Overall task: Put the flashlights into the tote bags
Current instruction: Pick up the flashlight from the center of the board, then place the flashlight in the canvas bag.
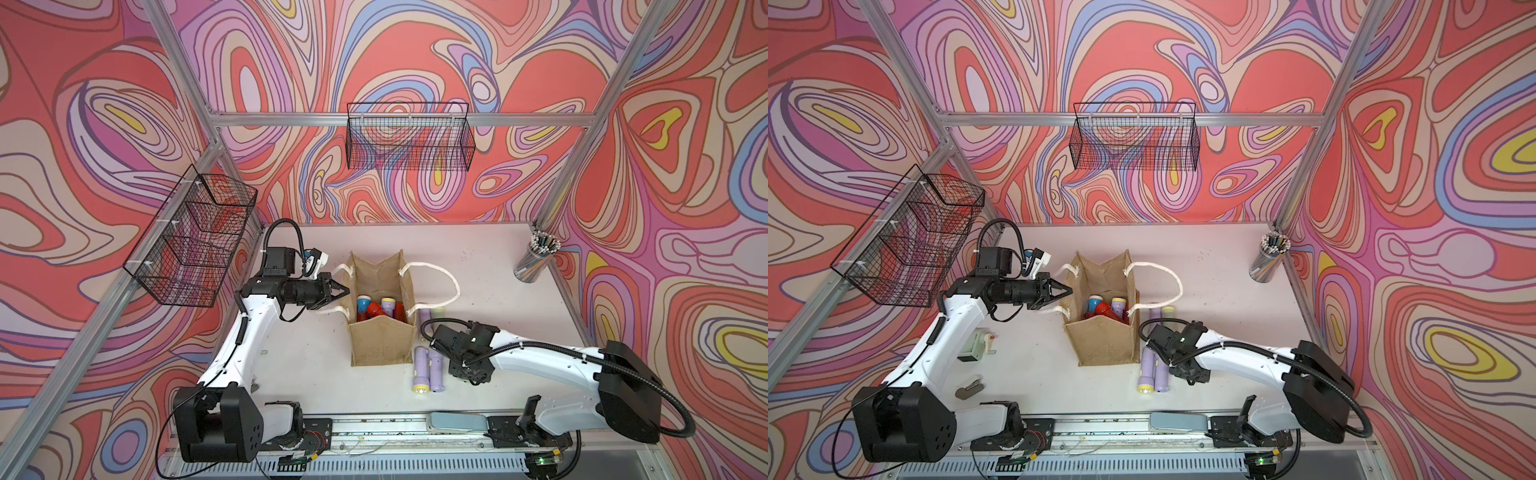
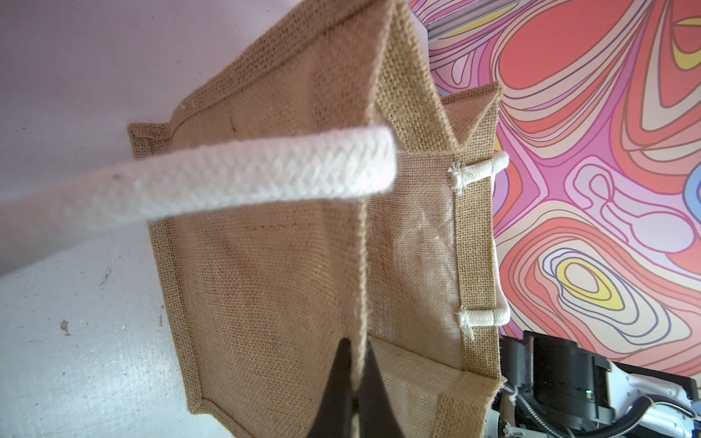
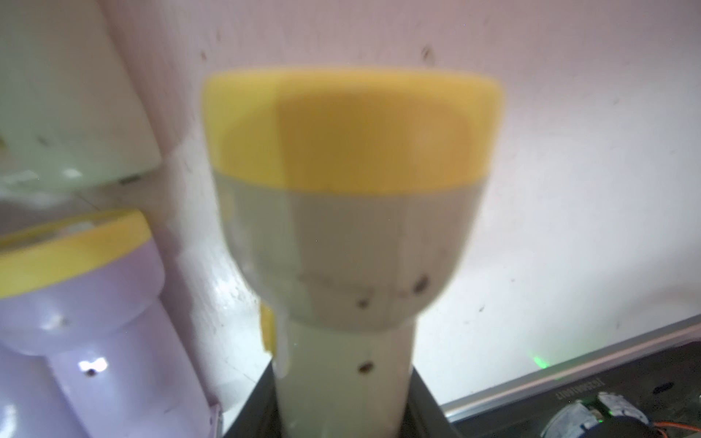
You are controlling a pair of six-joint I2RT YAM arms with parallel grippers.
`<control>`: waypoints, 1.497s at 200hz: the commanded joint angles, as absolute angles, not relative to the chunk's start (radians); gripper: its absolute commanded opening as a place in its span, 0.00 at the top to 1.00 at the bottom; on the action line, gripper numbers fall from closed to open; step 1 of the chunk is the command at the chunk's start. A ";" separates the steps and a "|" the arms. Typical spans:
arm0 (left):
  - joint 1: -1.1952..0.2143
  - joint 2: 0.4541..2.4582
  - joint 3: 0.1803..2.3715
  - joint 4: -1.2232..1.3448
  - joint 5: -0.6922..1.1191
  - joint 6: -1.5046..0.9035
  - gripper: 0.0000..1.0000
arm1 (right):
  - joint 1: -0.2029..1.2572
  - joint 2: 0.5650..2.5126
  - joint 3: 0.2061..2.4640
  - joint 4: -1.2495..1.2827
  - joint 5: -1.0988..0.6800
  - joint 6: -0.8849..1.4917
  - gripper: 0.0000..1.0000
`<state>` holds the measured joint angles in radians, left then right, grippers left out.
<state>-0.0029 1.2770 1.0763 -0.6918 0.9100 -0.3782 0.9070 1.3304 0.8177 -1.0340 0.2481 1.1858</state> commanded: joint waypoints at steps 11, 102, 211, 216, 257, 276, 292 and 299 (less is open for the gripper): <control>-0.001 1.271 1.082 -0.696 0.897 -0.369 0.97 | 0.736 1.174 0.859 -1.131 0.368 1.084 0.85; -0.001 1.289 1.102 -0.694 0.885 -0.378 0.98 | 0.536 1.137 1.339 -1.062 0.433 0.724 0.87; -0.001 1.284 1.101 -0.687 0.861 -0.387 0.98 | 0.676 1.391 1.481 -0.573 0.063 0.594 0.83; -0.002 1.283 1.099 -0.686 0.862 -0.389 0.98 | 0.691 1.412 1.495 -0.570 0.063 0.586 0.83; -0.002 1.276 1.098 -0.691 0.839 -0.386 0.98 | 0.783 1.546 1.567 -0.499 -0.029 0.543 0.83; -0.002 1.272 1.099 -0.690 0.839 -0.385 0.98 | 0.804 1.597 1.580 -0.479 -0.081 0.546 0.83; -0.001 1.271 1.098 -0.689 0.839 -0.385 0.98 | 0.823 1.635 1.591 -0.477 -0.101 0.546 0.84; -0.002 1.272 1.099 -0.689 0.839 -0.385 0.98 | 0.831 1.657 1.597 -0.477 -0.112 0.545 0.84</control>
